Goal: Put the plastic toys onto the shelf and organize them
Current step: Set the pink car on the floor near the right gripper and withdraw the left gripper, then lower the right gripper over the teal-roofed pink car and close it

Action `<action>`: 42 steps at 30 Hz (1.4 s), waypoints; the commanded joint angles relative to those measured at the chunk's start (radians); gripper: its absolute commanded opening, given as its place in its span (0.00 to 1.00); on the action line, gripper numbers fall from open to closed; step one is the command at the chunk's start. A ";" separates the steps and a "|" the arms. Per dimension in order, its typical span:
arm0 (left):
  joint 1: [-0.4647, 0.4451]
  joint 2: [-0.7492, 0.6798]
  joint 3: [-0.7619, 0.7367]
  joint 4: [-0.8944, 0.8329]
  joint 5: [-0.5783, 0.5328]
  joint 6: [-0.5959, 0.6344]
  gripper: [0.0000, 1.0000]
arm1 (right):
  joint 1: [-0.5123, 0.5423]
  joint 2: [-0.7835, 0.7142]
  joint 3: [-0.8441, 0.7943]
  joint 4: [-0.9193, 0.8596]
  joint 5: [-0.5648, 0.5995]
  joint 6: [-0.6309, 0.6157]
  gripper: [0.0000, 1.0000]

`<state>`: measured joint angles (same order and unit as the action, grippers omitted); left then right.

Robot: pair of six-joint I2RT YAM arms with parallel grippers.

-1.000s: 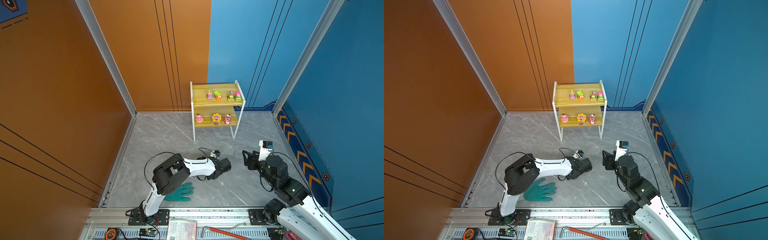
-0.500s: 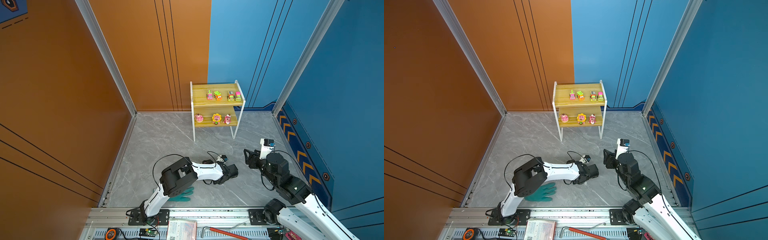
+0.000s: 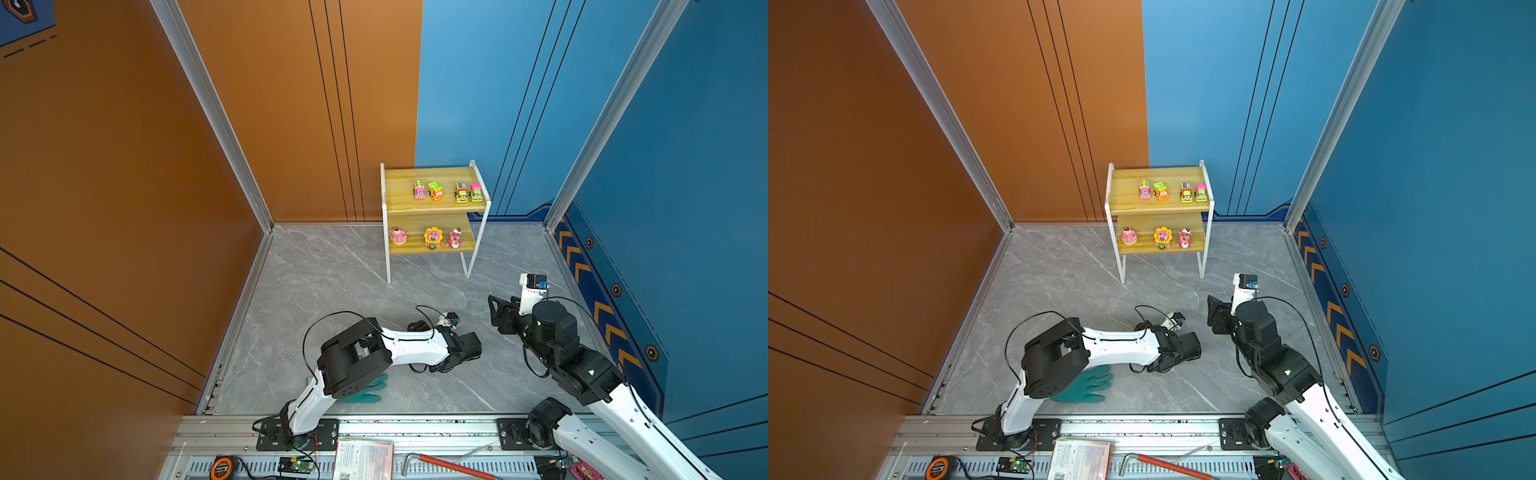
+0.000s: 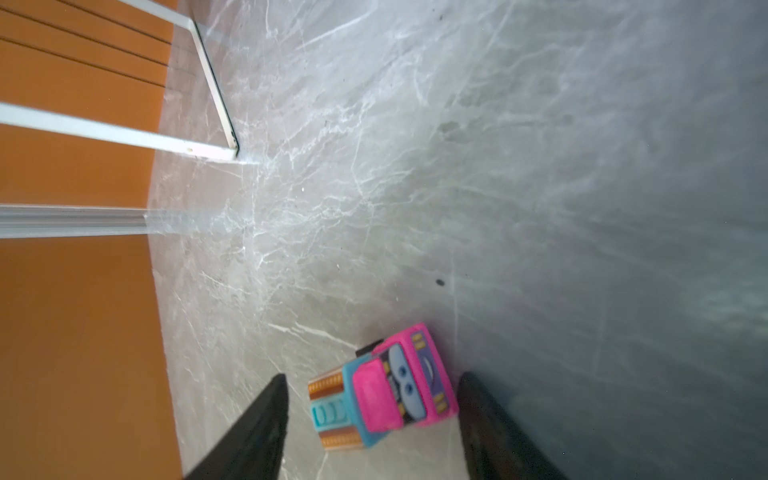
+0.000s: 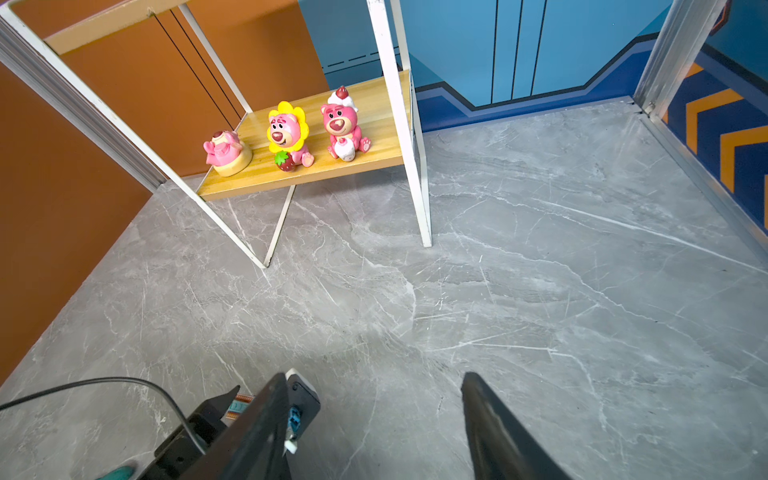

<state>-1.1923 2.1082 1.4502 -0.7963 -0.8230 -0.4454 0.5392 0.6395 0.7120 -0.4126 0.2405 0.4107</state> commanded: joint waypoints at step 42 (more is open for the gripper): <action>0.962 -0.810 -0.293 0.166 1.035 0.204 0.98 | 0.298 0.652 -0.130 0.600 -0.478 -0.603 0.78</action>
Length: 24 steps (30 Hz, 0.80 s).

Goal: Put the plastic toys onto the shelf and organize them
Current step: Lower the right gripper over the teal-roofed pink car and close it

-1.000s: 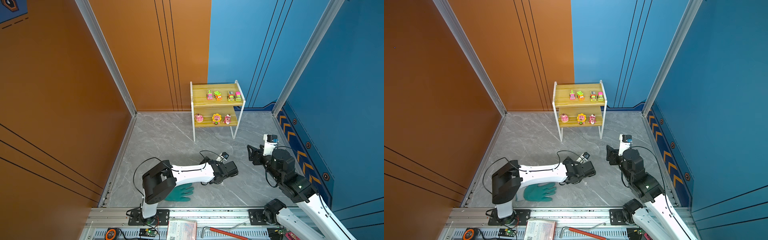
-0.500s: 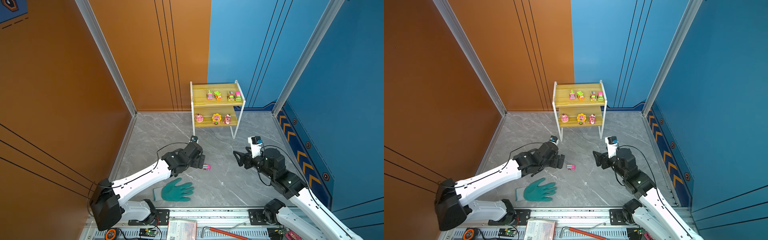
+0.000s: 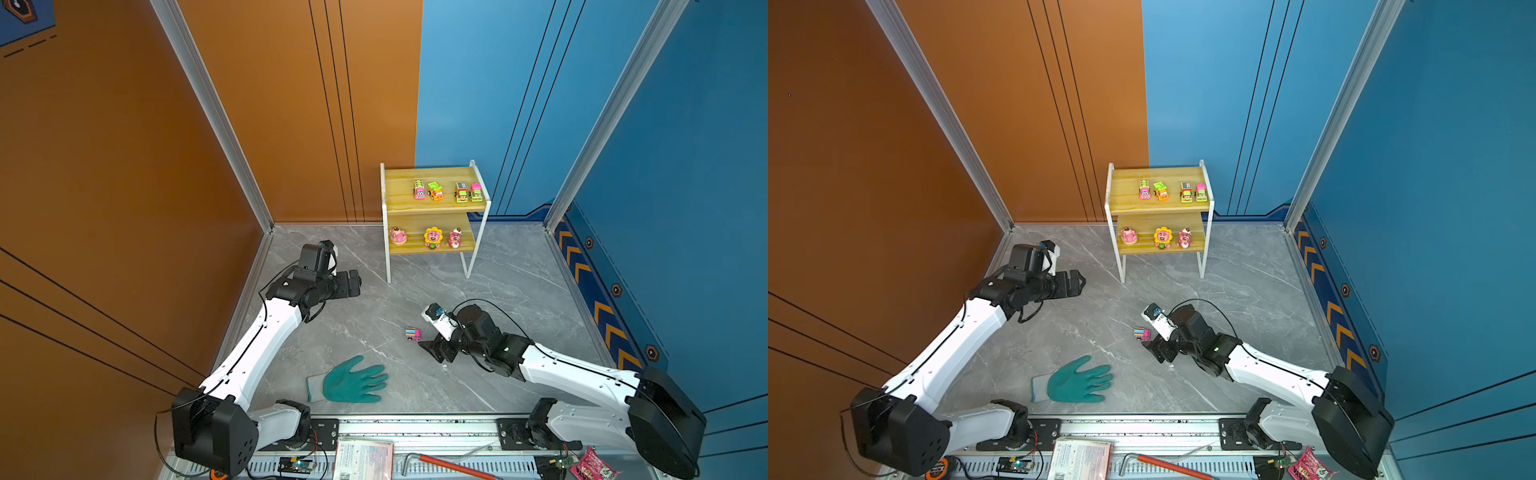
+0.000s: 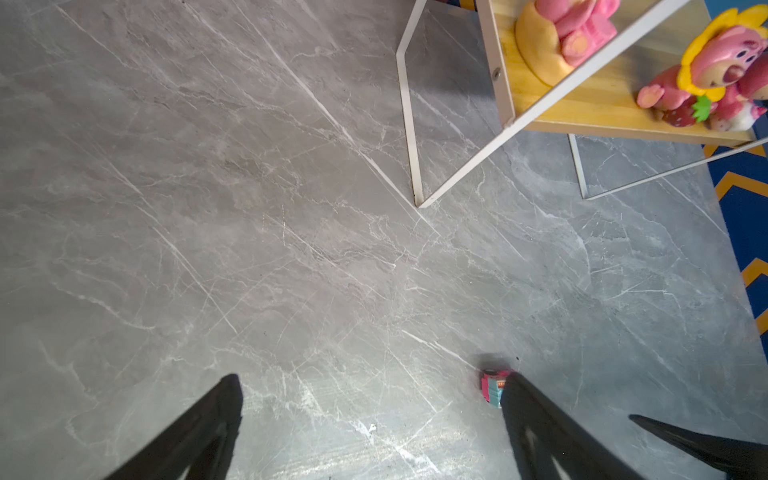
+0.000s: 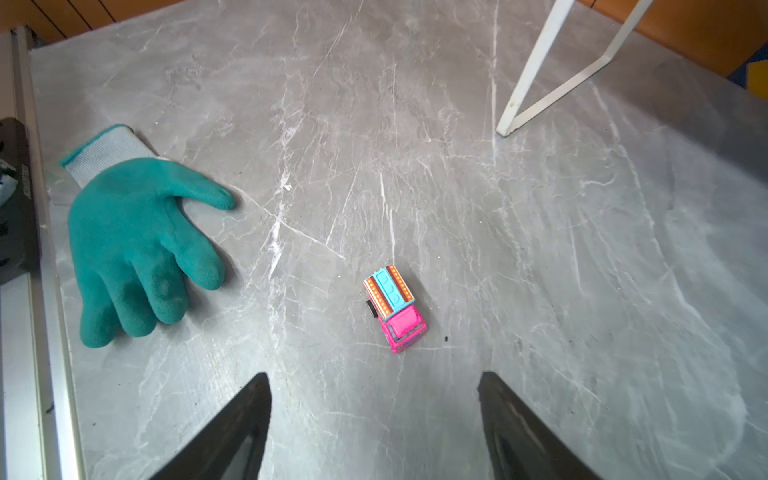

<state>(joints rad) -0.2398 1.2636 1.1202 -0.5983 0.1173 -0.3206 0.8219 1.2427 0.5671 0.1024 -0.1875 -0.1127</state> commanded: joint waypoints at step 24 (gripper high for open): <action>0.031 0.102 -0.030 0.088 0.206 0.134 0.98 | -0.061 0.329 0.101 0.177 -0.071 -0.249 0.76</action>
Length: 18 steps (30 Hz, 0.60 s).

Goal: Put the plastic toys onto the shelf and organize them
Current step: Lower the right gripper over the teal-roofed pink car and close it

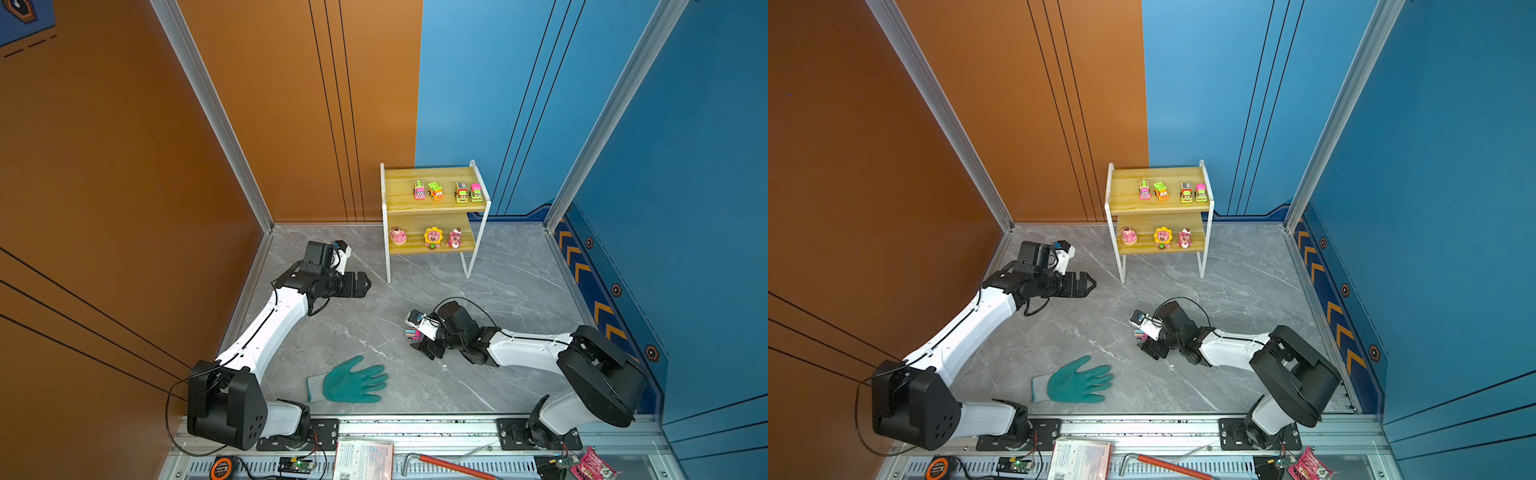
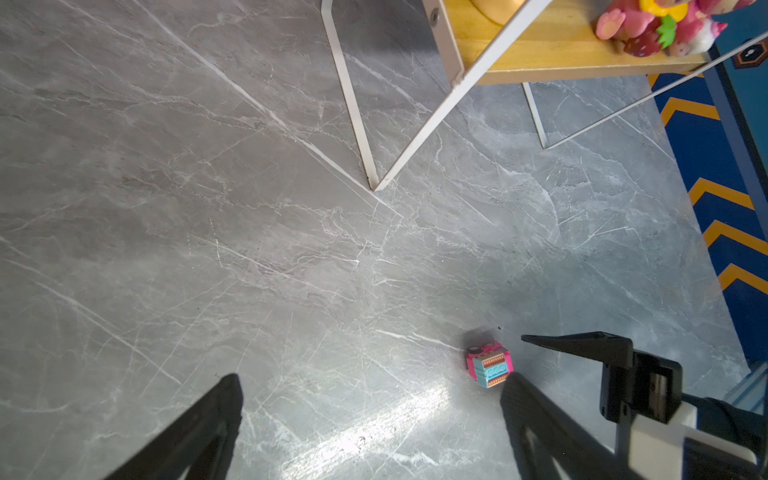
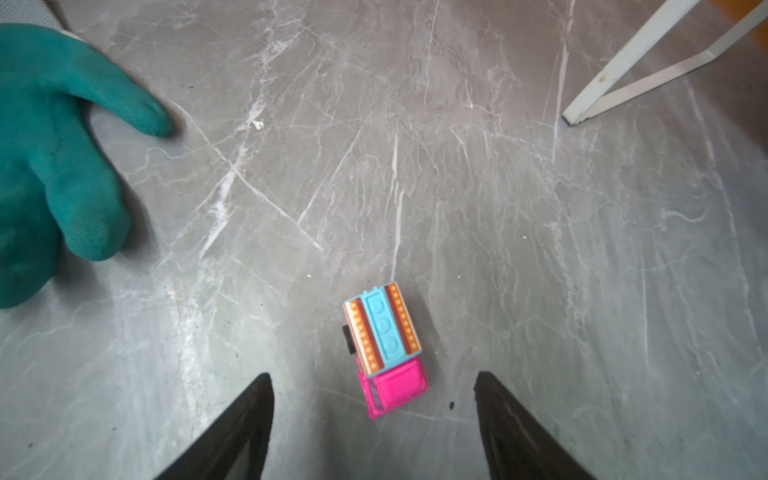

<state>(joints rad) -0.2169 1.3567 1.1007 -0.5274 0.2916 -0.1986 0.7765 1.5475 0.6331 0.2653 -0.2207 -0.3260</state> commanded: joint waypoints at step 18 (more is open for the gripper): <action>0.031 0.015 -0.014 0.043 0.058 -0.005 0.98 | -0.020 0.127 0.127 -0.065 -0.100 -0.081 0.62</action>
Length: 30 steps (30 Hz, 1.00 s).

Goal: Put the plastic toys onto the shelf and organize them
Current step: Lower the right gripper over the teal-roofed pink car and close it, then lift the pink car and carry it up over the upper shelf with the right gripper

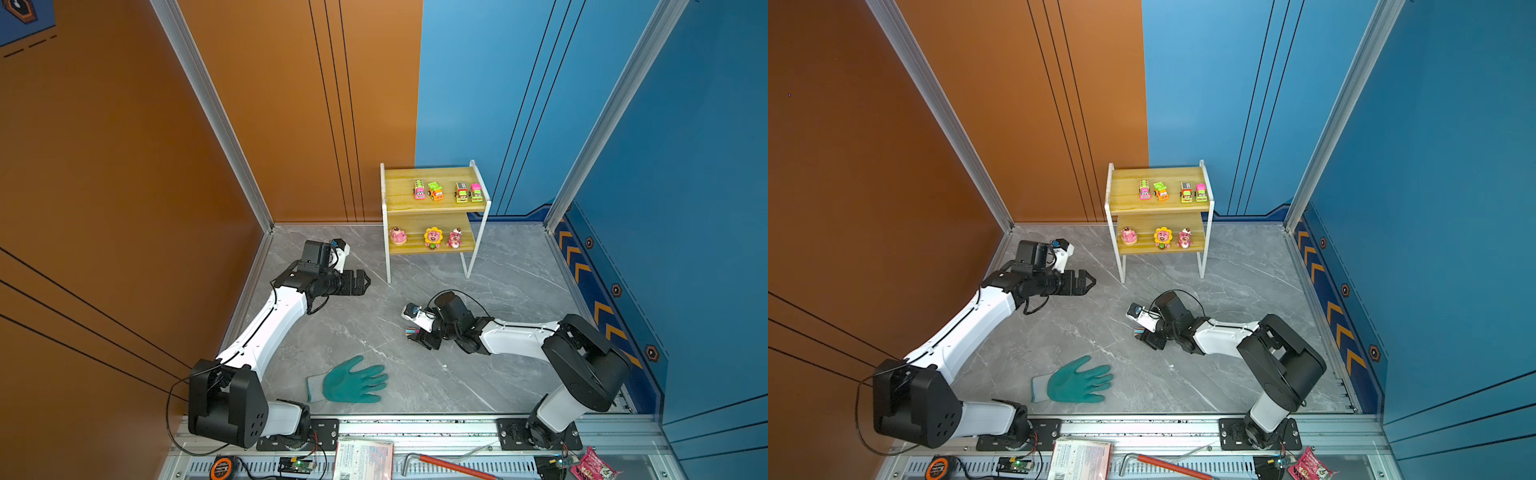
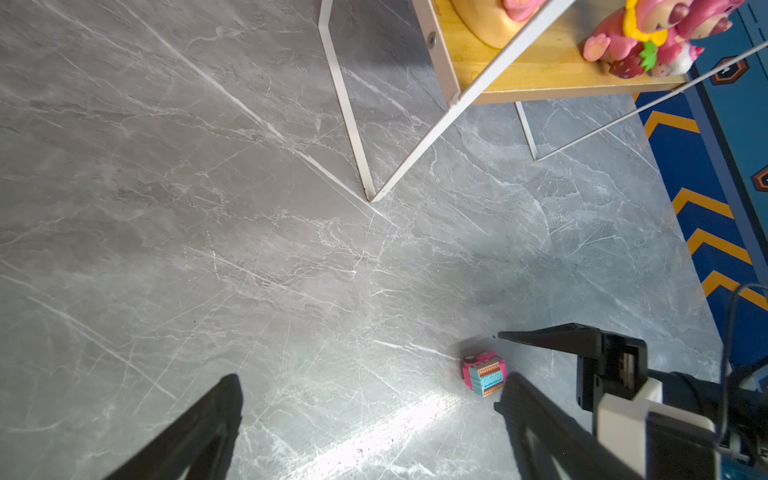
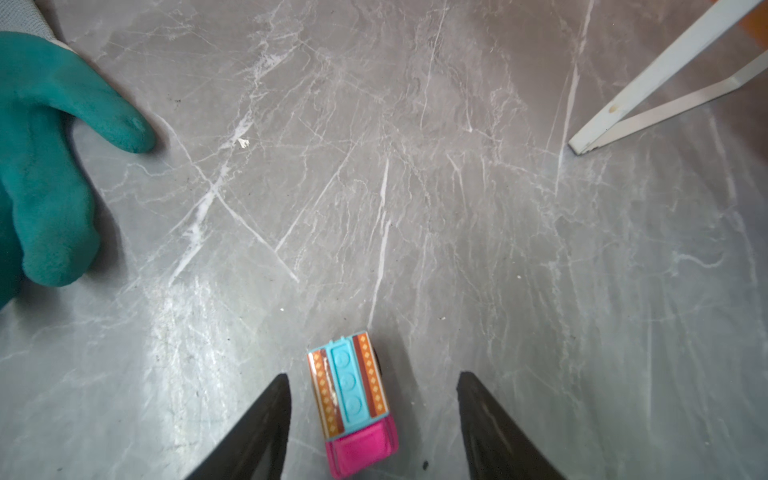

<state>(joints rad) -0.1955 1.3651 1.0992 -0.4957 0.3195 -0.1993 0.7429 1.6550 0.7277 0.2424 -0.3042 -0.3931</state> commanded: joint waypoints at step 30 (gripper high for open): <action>0.011 0.012 -0.020 0.022 0.031 -0.022 0.98 | 0.060 0.008 0.056 -0.043 0.101 0.091 0.25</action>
<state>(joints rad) -0.1909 1.3712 1.0927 -0.4812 0.3275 -0.2096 0.7990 1.6852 0.7506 0.2169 -0.2405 -0.3672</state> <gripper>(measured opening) 0.981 0.276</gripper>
